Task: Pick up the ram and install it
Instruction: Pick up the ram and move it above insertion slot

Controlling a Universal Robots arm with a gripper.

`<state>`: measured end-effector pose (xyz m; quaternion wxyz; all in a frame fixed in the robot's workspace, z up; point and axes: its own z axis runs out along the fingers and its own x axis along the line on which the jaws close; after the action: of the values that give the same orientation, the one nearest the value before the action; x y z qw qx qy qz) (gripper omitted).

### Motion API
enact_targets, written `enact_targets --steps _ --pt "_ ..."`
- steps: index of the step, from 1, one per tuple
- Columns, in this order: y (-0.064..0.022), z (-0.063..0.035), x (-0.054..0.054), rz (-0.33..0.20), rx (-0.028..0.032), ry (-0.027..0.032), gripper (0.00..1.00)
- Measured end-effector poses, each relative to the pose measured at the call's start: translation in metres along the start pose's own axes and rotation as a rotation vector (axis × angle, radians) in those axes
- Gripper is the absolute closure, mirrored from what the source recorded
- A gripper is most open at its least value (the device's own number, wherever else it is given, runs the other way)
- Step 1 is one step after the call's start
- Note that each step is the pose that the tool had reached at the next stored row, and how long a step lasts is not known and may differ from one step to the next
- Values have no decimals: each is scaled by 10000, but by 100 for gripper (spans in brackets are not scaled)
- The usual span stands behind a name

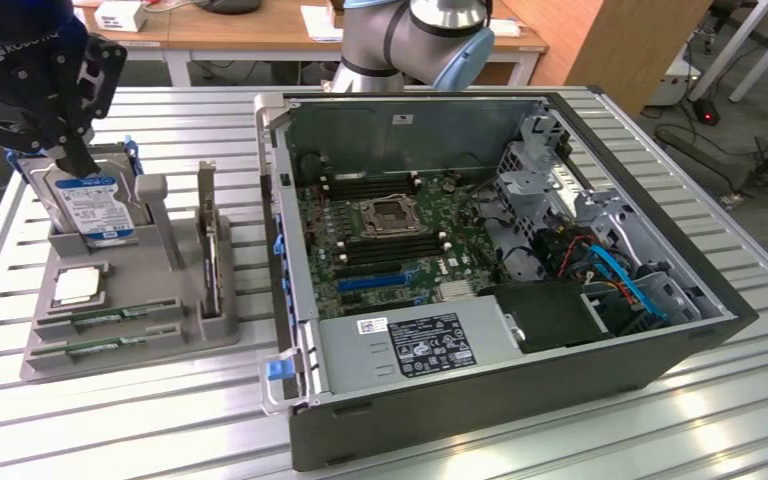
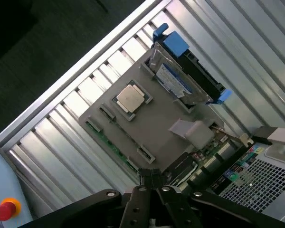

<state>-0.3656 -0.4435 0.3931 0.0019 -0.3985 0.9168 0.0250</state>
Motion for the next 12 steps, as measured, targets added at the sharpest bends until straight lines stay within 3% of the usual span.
enact_targets --steps 12 --pt "0 0 0 -2019 -48 90 91"
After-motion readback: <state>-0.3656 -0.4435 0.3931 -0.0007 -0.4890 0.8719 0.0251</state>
